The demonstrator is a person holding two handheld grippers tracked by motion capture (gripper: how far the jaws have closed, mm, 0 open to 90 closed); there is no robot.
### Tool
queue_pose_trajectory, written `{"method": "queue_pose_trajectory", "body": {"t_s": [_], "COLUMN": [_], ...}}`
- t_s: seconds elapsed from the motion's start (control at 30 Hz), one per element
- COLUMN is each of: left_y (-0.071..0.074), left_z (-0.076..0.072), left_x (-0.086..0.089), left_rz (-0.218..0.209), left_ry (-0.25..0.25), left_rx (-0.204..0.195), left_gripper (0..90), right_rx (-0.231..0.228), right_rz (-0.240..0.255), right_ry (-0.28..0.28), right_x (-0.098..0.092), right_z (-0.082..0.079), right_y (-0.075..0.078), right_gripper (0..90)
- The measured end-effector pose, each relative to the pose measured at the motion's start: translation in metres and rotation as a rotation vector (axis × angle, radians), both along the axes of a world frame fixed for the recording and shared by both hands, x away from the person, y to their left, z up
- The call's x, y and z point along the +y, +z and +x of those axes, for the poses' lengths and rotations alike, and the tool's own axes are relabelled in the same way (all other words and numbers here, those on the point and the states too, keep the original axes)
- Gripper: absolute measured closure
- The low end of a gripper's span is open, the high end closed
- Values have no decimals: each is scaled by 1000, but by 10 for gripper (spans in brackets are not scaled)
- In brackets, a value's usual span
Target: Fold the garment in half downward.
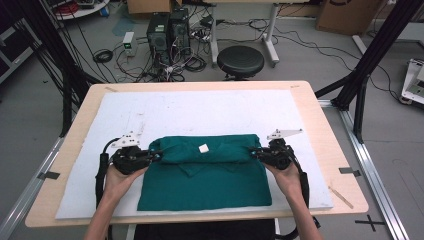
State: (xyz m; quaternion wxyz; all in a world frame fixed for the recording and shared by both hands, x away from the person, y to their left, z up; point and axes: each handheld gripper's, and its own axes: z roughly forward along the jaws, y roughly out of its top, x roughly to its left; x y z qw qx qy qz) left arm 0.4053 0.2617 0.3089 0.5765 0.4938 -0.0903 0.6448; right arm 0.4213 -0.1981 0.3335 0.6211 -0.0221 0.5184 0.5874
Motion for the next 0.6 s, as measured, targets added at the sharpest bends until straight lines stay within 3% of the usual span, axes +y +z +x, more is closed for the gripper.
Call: {"method": "queue_pose_trajectory", "body": {"t_s": [0.2, 0.37, 0.6], "left_y": [-14, -24, -38], "left_z": [7, 11, 16], "left_x": [0, 4, 5], "left_rz": [18, 27, 48], "left_ry": [-21, -20, -10], "left_rx": [29, 58, 80], "left_gripper": [859, 859, 858], "right_rx": [3, 15, 26], "right_rz": [-4, -19, -40], "right_ry": [7, 29, 16], "right_x": [-3, -7, -7], "right_z": [5, 11, 13], "right_y": [-16, -29, -41], "right_gripper": [863, 863, 862]}}
